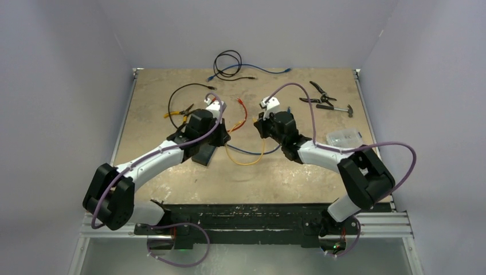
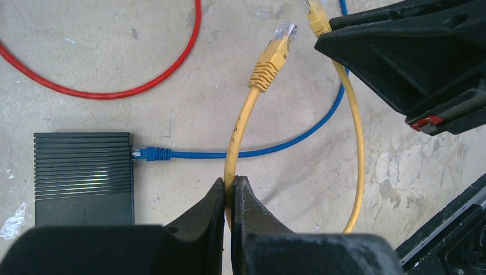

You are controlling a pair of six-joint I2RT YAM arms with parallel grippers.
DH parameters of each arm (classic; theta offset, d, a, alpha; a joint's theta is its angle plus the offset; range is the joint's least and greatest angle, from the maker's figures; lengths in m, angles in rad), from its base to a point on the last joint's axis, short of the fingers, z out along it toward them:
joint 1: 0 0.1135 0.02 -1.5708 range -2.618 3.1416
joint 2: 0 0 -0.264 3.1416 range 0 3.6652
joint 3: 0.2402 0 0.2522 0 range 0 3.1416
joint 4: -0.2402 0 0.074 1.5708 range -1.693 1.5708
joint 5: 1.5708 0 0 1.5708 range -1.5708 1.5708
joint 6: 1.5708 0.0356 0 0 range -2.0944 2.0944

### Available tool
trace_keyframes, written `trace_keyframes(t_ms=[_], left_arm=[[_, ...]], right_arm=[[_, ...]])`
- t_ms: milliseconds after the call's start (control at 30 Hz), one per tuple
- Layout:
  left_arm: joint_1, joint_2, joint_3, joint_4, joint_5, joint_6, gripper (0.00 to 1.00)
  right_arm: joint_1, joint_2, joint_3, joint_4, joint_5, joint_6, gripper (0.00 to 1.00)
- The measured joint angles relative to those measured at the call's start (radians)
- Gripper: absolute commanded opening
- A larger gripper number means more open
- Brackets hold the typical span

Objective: Insert the plug into the switch port

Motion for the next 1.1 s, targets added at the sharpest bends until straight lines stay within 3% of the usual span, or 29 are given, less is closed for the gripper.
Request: trace_keyframes(t_ms=[333,500,833,1100], left_arm=[[-0.026,-0.091,-0.061,0.042,-0.020,0.033,0.08],[-0.026,-0.146,-0.099,0.083,-0.006,0.035,0.23],[-0.026,-0.296,-0.179,0.143,-0.017,0.038,0.46],[0.010,-0.292,-0.129,0.061,-0.139,0.056,0.52]], right_arm=[[-0.004,-0.132,-0.089,0.139,-0.148,-0.106,0.00],[-0.018,-0.172,-0.087,0.137,-0.240,-0.168,0.00],[-0.024,-0.189,0.027,-0.098,-0.475,-0.324,0.00],[-0.009,-0.198,0.136,-0.303,-0.737,-0.370,0.00]])
